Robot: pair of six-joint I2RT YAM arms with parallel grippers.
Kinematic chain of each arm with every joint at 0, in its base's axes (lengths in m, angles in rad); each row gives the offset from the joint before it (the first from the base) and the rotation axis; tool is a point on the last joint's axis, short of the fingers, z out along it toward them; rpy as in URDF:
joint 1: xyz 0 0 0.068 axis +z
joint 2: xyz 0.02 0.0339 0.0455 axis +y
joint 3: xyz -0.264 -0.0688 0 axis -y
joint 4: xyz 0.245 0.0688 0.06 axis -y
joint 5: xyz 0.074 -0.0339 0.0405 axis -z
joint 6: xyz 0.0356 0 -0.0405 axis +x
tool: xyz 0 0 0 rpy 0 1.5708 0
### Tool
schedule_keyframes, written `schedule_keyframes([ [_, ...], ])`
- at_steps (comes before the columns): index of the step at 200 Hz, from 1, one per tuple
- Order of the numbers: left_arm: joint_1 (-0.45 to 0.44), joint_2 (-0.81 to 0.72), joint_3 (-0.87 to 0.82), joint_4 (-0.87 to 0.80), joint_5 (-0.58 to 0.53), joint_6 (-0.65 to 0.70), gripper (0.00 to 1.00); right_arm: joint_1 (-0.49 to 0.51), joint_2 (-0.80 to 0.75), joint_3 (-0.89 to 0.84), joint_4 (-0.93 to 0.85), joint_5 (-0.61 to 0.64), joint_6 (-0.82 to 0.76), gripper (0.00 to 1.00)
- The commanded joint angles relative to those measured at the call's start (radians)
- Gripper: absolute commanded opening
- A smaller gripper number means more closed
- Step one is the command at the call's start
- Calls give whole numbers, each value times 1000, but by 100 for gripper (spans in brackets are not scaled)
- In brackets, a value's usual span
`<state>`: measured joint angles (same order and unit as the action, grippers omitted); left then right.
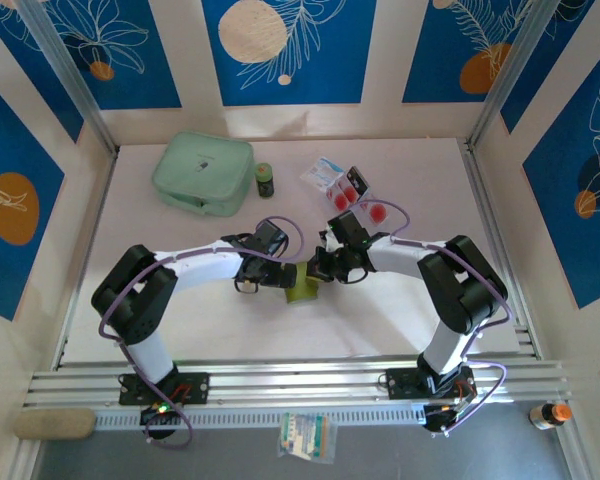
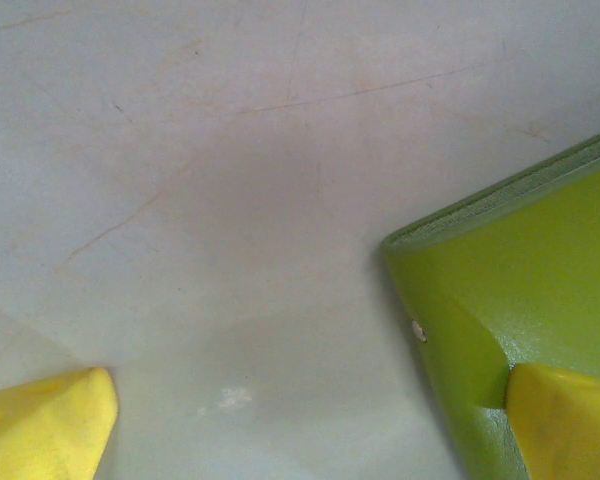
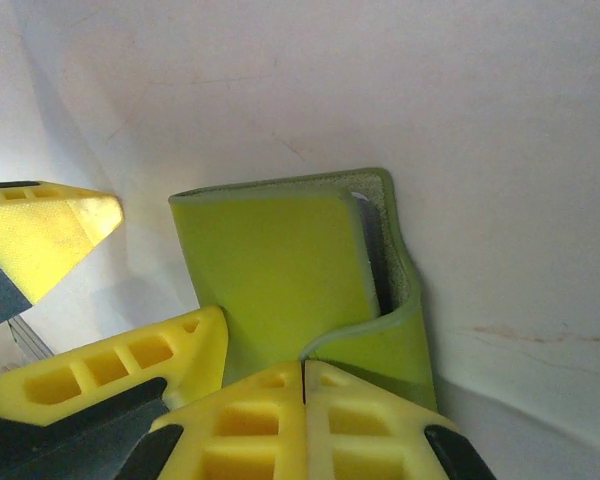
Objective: Put the credit cards into the card holder
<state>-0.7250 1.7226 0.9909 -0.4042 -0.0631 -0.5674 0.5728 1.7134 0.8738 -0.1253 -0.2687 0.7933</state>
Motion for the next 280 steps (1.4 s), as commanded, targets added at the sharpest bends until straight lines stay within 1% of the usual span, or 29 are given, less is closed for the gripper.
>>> schedule_keyframes([
  [1, -2, 12, -17, -65, -29, 14, 100, 16, 24, 8, -23, -17, -3, 0],
  [168, -4, 5, -18, -65, -32, 13, 100, 16, 51, -187, 52, 61, 43, 0],
  [202, -4, 3, -20, -65, -33, 12, 100, 16, 50, -207, 64, 53, 55, 0],
  [241, -4, 3, -21, -57, -27, 15, 100, 34, 4, -186, 29, 54, 63, 0],
  [280, -4, 5, -2, -63, -27, 25, 100, 74, -57, -176, 0, 76, 94, 0],
])
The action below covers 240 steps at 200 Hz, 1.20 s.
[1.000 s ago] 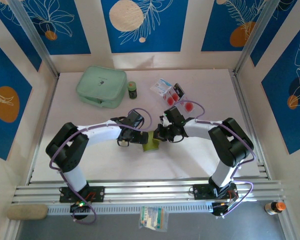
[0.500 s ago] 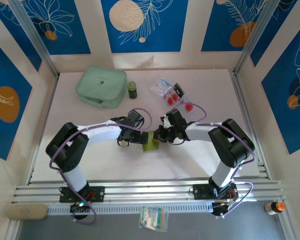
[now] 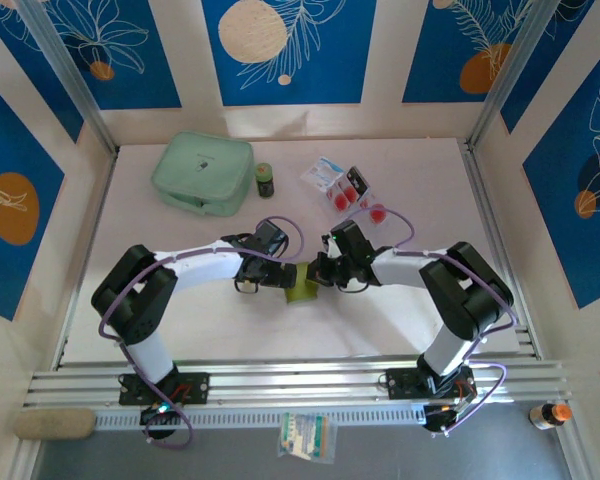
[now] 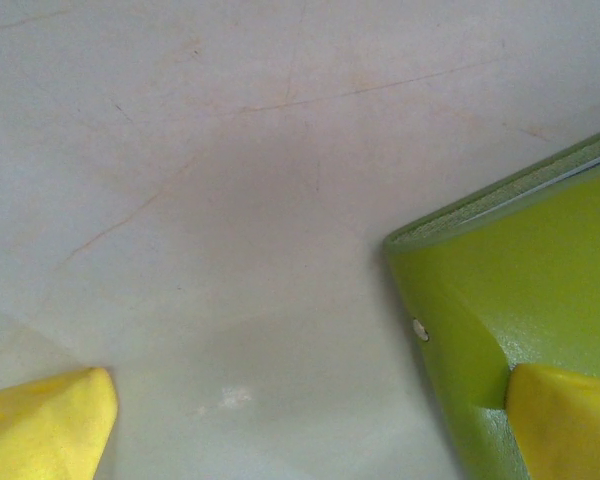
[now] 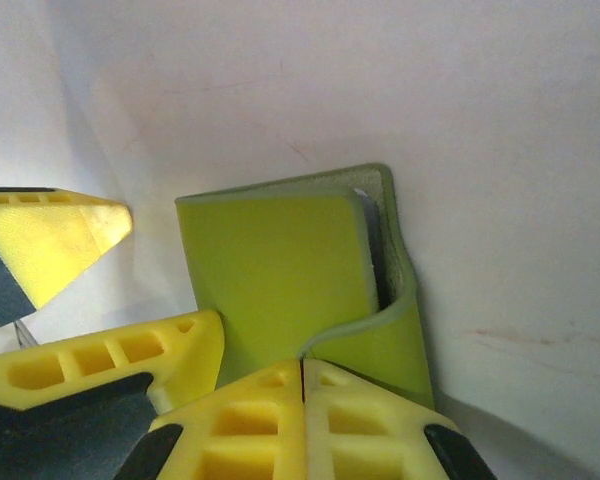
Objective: Put the credit cards into the card holder
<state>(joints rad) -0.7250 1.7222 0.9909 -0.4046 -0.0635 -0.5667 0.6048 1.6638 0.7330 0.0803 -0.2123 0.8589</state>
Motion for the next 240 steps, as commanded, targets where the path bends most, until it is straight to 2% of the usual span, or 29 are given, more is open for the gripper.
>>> schedule_keyframes([
  [1, -4, 5, -1, -64, -26, 24, 100, 43, -8, -35, -206, 20, 29, 0],
  [79, -4, -24, 29, -80, -21, 28, 100, 81, -45, 11, -247, 47, 54, 2],
  [94, -1, -31, 37, -81, -19, 26, 100, 74, -59, 29, -261, 40, 46, 11],
  [122, 3, -63, 75, -90, -20, 28, 100, 55, -138, 73, -317, 33, 19, 40],
  [141, 11, -107, 104, -97, -22, 28, 100, 29, -230, 96, -377, 42, -2, 53],
  [161, 32, -164, 128, -97, -25, 25, 100, -23, -327, 113, -450, 51, -24, 61],
  [195, 83, -289, 122, -77, -50, 20, 100, -158, -499, 126, -573, 77, -77, 69],
  [204, 100, -332, 106, -61, -69, 22, 100, -200, -544, 135, -610, 111, -100, 70],
  [240, 170, -484, 22, 7, -173, 64, 100, -378, -667, 169, -717, 301, -187, 91],
])
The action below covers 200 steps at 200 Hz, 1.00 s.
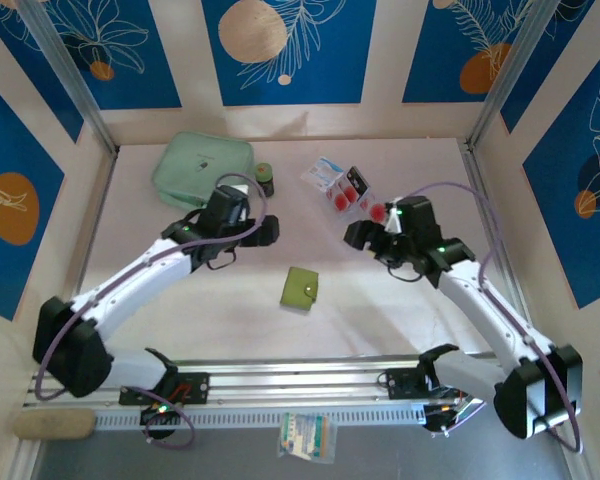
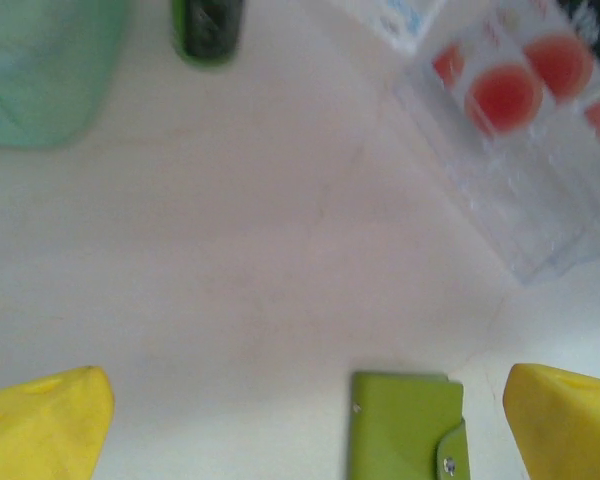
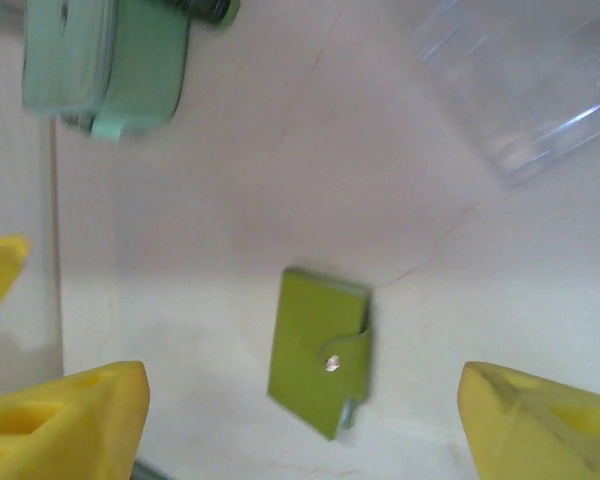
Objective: Put the credit cards into the card holder
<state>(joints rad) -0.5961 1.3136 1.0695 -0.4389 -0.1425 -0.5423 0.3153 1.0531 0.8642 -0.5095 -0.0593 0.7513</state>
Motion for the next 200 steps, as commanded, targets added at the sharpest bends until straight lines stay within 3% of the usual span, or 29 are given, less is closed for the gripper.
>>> schedule_keyframes([
  [1, 43, -78, -60, 43, -98, 41, 100, -94, -58, 38, -129, 154, -80, 91],
  [25, 80, -144, -146, 135, -183, 111, 100, -231, -67, 19, -95, 262, -99, 100],
  [40, 106, -174, -204, 201, -231, 168, 100, -311, -60, -15, -27, 314, -99, 99],
  [83, 264, -169, -287, 308, -233, 270, 100, -456, 9, -148, 269, 434, -158, 99],
  [122, 357, -158, -458, 607, -285, 392, 100, -464, 184, -183, 463, 547, -284, 99],
  [149, 384, -148, -609, 869, -334, 493, 100, -436, 299, -204, 576, 549, -355, 99],
  [200, 426, -17, -676, 1023, -311, 518, 100, -354, 373, -292, 873, 508, -462, 99],
])
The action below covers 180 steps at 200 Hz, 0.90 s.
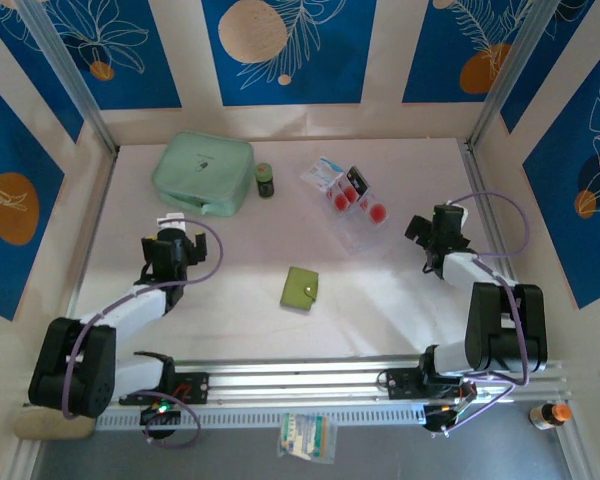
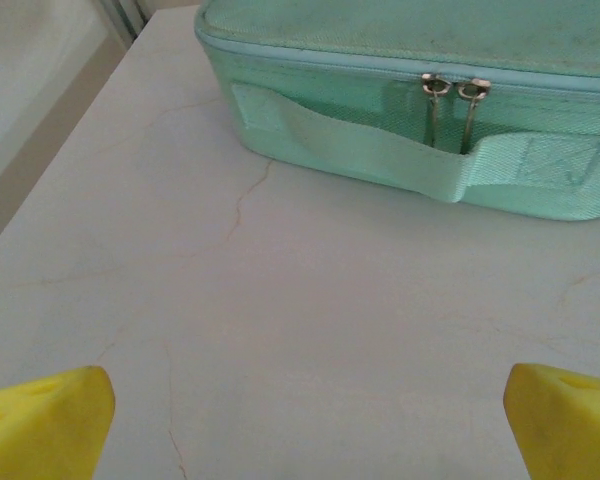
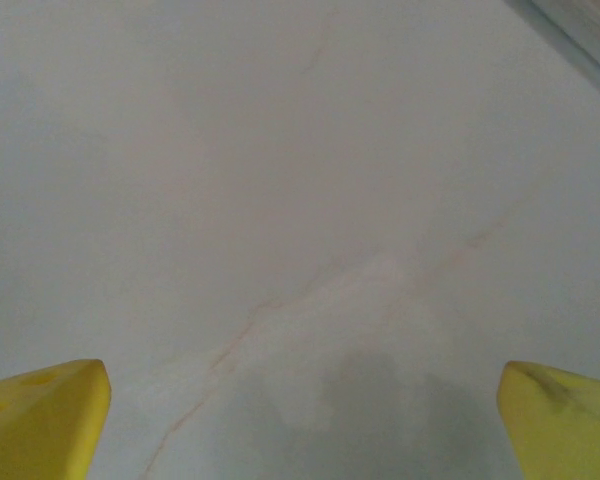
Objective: Put the credit cards into the card holder
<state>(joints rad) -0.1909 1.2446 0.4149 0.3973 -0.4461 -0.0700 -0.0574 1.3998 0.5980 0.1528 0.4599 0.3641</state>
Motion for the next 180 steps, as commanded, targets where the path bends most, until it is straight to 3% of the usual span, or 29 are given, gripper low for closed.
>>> schedule_keyframes([
  [1, 23, 57, -23, 193, -4, 47, 100, 20, 28, -25, 211, -12, -76, 99],
  [55, 60, 267, -22, 472, 112, 97, 100, 64, 90, -56, 398, -144, -172, 99],
  [70, 64, 266, -19, 458, 158, 104, 100, 85, 94, -87, 465, -178, -220, 99],
  [99, 72, 332, -65, 616, 221, 126, 99, 79, 102, -181, 637, -242, -235, 99],
  [110, 77, 314, -53, 554, 248, 119, 99, 75, 134, -215, 745, -246, -230, 99],
  [122, 82, 325, -55, 583, 259, 123, 99, 71, 115, -200, 677, -258, -232, 99],
  [180, 110, 324, -31, 525, 325, 107, 99, 68, 127, -187, 671, -274, -237, 99],
])
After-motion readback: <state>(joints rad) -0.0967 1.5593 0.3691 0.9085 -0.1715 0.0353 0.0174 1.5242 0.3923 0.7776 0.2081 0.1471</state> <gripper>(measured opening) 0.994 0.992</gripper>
